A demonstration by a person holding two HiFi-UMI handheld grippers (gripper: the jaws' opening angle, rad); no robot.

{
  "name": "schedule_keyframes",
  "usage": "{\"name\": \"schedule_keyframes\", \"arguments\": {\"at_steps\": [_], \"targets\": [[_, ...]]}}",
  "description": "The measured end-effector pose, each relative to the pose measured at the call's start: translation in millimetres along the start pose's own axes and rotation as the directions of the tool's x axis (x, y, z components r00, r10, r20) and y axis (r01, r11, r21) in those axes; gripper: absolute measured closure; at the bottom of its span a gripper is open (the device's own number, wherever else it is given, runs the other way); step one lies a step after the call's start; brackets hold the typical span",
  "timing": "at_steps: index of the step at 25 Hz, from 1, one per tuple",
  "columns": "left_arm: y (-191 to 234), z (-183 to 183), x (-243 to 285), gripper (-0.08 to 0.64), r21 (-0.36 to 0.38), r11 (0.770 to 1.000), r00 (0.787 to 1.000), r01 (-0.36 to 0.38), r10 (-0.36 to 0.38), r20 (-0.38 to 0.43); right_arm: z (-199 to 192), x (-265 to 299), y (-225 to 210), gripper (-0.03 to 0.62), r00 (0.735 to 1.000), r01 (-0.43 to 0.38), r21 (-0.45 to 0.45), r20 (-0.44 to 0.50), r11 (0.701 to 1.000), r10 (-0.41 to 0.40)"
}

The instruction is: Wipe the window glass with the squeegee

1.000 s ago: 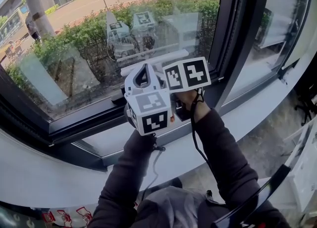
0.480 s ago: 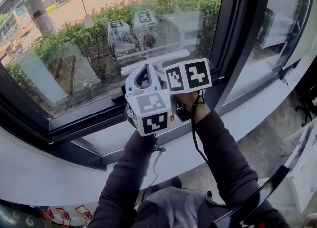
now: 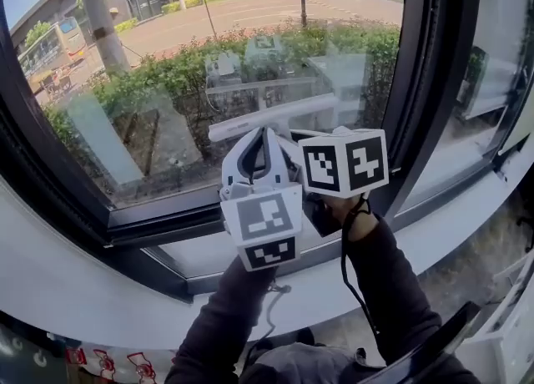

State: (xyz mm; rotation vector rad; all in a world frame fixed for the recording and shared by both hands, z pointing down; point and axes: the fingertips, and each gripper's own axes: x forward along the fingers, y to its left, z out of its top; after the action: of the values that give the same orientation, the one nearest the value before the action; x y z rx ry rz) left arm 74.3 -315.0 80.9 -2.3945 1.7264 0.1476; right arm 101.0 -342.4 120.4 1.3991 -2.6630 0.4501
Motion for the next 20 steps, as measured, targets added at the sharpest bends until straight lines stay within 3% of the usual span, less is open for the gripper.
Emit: {"name": "schedule_keyframes", "arguments": {"at_steps": [6,10,16,20], "targets": [[50,34,-11,0.565,0.038,0.999,0.999,-0.026,0.025,0.034,33,22,50,0.515,0.999,-0.029,-0.029,0.036,0.999,0.030],[82,40,-14,0.565,0.068,0.998,0.999,-0.012,0.009,0.039,41,43,74,0.515,0.997,-0.035,-0.001,0.071,0.999,0.035],[114,43,-8,0.565,0.110,0.993,0.999,0.032,-0.036,0.041,50,70,92,0.518,0.993,-0.024,0.038,0.118,0.999,0.019],[112,57,-5,0.565,0.179,0.983,0.994,0.049,-0.065,0.086,54,73,94,0.522,0.992,-0.046,0.070,0.122,0.996,0.037]]}}
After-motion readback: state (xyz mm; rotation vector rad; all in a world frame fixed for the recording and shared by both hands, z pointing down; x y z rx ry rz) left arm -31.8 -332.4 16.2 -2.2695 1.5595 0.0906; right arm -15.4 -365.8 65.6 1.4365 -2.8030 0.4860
